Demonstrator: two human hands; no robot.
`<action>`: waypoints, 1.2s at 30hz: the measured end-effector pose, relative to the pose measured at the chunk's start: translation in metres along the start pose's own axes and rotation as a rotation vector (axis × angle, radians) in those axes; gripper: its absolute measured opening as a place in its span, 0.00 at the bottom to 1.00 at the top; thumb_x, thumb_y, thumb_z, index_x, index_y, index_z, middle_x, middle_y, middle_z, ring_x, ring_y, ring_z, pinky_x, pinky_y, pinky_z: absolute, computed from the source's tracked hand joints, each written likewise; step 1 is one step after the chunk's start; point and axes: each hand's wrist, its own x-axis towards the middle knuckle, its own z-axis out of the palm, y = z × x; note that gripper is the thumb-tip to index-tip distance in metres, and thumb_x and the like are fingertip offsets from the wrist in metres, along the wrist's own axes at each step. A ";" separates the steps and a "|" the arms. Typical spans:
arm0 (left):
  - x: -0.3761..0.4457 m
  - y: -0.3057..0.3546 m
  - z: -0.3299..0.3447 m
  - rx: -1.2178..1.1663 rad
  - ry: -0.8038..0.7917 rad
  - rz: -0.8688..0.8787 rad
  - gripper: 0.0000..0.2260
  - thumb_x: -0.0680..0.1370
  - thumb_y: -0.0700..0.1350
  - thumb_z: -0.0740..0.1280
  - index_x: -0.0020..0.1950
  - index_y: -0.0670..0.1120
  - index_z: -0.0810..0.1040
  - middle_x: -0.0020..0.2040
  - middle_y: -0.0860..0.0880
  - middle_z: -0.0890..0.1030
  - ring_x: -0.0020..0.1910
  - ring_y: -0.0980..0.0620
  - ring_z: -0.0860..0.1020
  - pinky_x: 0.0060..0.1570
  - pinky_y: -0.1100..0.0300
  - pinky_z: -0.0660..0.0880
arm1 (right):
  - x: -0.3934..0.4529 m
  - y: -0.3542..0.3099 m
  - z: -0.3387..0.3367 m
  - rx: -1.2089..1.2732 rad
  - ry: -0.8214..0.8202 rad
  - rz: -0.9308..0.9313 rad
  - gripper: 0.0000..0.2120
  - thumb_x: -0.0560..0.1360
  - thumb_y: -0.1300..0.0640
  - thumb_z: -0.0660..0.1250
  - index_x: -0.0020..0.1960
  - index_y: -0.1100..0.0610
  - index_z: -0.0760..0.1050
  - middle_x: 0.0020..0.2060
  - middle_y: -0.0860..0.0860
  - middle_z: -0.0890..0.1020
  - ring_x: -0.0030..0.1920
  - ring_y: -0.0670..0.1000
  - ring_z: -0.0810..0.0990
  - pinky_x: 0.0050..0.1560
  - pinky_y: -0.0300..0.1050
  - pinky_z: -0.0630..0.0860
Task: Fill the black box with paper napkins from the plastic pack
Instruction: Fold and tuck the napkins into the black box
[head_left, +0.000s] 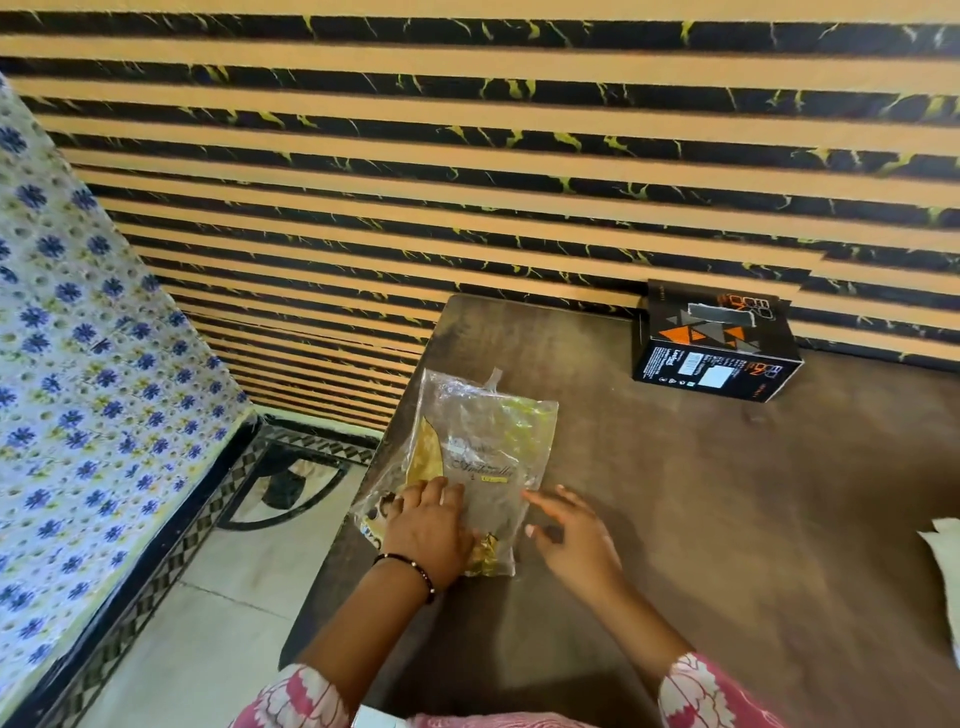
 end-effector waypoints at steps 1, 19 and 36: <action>-0.001 0.006 -0.003 -0.018 0.020 0.010 0.26 0.77 0.56 0.58 0.72 0.49 0.57 0.74 0.47 0.60 0.72 0.44 0.57 0.70 0.46 0.57 | -0.003 0.002 -0.005 0.030 0.025 0.014 0.21 0.73 0.54 0.67 0.65 0.44 0.71 0.67 0.50 0.73 0.72 0.50 0.64 0.68 0.44 0.63; 0.121 0.216 -0.050 -0.543 0.120 0.208 0.25 0.78 0.50 0.61 0.72 0.45 0.57 0.70 0.44 0.66 0.69 0.46 0.64 0.66 0.55 0.62 | 0.019 0.122 -0.210 0.412 0.454 0.358 0.17 0.75 0.57 0.66 0.63 0.52 0.74 0.58 0.49 0.80 0.47 0.45 0.79 0.46 0.32 0.72; 0.181 0.281 -0.043 -0.850 0.235 -0.161 0.19 0.75 0.46 0.66 0.64 0.49 0.66 0.60 0.44 0.78 0.57 0.43 0.76 0.57 0.46 0.74 | 0.086 0.179 -0.269 0.430 0.213 0.278 0.22 0.78 0.50 0.60 0.71 0.46 0.62 0.68 0.48 0.73 0.65 0.51 0.73 0.64 0.51 0.68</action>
